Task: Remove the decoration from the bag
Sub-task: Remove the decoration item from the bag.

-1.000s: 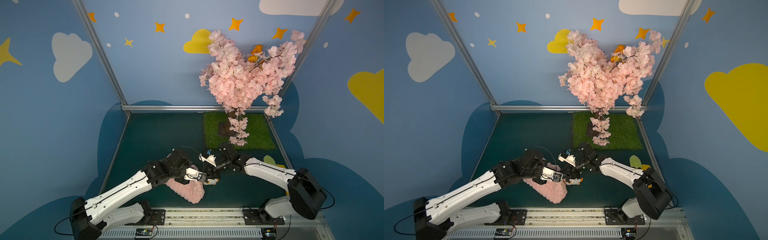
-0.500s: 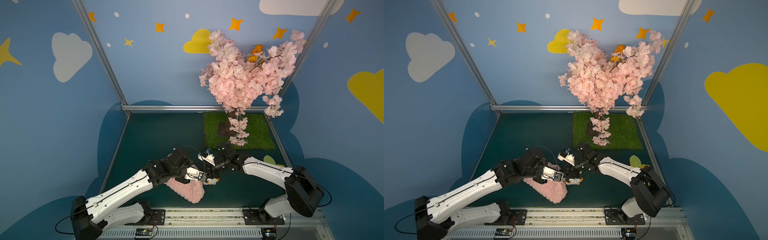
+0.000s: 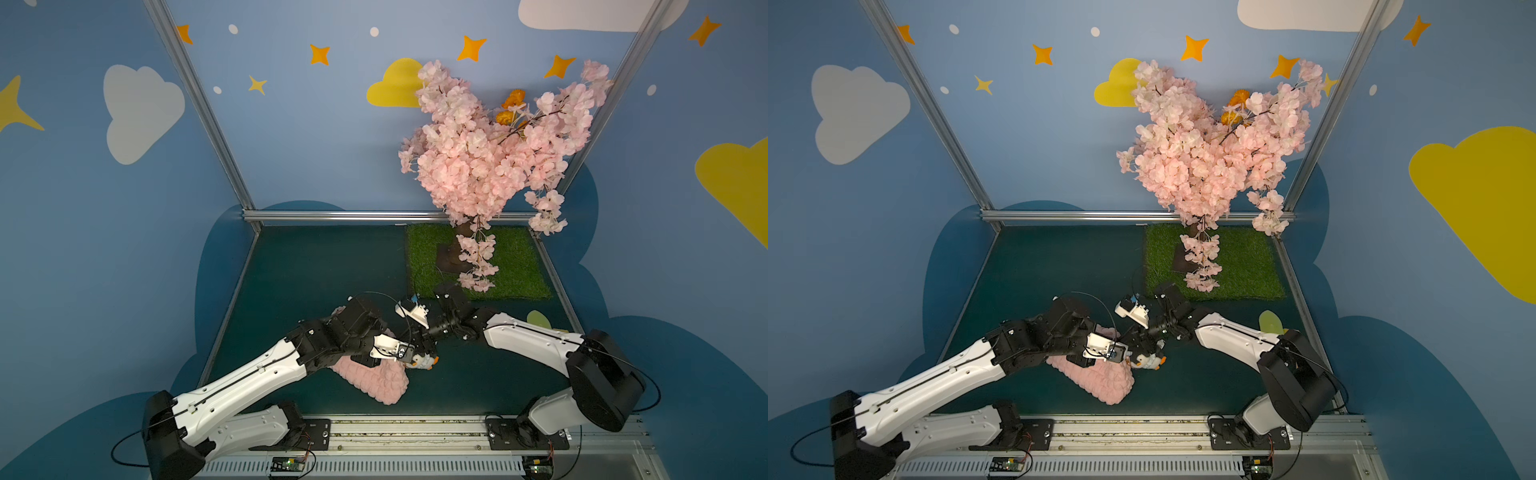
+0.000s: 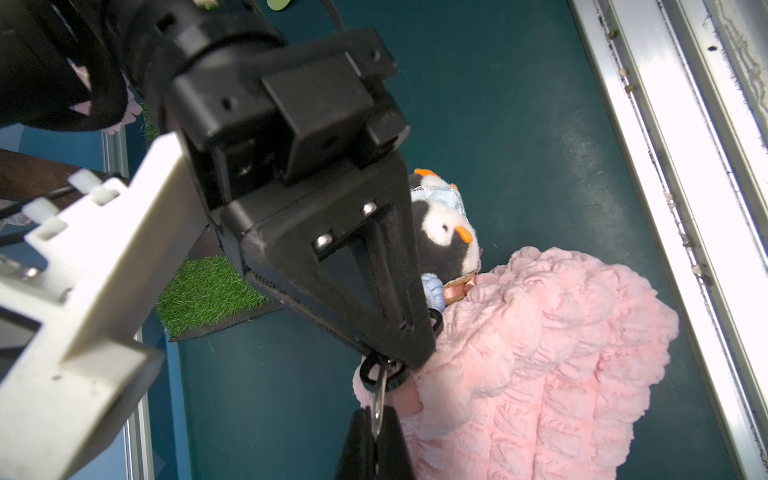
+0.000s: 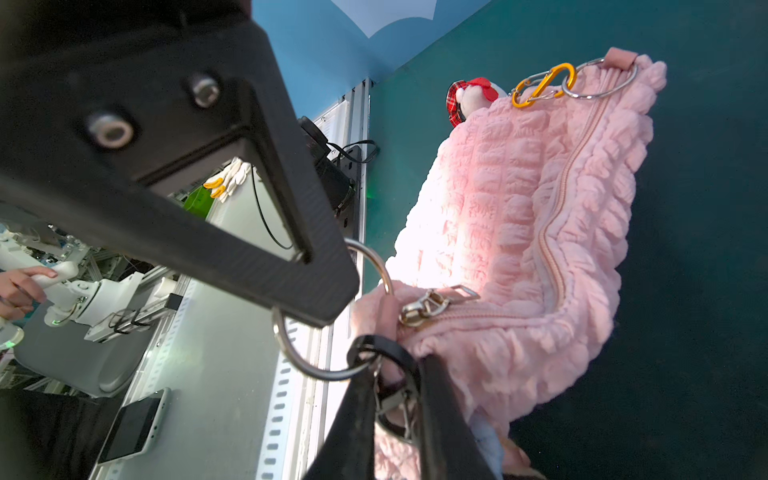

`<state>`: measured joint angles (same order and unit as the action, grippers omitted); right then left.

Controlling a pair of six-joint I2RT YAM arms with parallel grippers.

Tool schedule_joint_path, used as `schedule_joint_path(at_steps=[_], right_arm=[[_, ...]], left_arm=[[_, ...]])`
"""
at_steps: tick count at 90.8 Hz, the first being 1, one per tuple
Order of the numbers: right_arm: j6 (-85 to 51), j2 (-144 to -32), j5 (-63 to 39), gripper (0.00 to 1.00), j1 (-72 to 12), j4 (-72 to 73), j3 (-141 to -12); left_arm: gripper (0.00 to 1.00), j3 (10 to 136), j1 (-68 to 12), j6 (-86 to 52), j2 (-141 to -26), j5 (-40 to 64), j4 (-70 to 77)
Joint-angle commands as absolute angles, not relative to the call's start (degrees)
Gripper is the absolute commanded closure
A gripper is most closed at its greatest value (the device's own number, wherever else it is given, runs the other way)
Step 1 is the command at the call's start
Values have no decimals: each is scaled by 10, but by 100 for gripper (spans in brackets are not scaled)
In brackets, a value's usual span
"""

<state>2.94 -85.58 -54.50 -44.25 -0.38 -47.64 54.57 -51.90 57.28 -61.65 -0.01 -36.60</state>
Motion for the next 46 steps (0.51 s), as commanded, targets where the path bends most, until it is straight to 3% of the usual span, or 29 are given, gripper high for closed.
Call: schedule_joint_path(at_steps=[1, 46], right_arm=[[22, -852, -555, 88, -440, 18, -469], [10, -846, -540, 97, -432, 15, -468]], left_arm=[[98, 559, -523, 568, -610, -5, -364], [97, 560, -532, 555, -594, -14, -382]])
